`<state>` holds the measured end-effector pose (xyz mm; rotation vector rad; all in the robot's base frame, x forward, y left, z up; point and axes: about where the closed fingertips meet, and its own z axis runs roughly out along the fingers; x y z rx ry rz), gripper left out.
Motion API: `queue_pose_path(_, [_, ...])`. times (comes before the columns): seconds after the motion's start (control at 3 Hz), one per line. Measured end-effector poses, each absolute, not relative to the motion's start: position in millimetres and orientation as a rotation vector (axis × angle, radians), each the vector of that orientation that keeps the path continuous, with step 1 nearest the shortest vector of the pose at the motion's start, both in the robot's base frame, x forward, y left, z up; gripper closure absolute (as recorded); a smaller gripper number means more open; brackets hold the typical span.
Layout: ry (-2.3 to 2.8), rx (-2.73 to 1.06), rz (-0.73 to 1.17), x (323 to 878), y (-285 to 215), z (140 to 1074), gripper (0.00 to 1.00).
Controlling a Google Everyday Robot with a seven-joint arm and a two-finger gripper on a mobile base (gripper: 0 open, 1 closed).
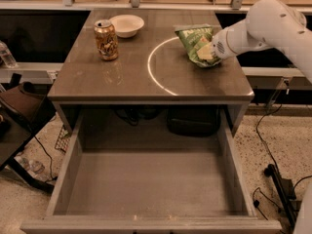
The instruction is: Place green jalapeno chip bag into top drawer
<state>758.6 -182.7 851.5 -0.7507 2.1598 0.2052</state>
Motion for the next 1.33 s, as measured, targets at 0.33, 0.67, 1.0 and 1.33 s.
queue_pose_path(0.33, [2.16,-0.751,0.205,758.6,-182.7,851.8,1.0])
queue_pose_path(0.67, [2.16,-0.751,0.205,758.6,-182.7,852.6,1.0])
queue_pose_path(1.0, [2.159,-0.751,0.205,758.6,-182.7,853.1,1.0])
queue_pose_path(1.33, [2.159,-0.751,0.205,758.5,-182.8,853.2,1.0])
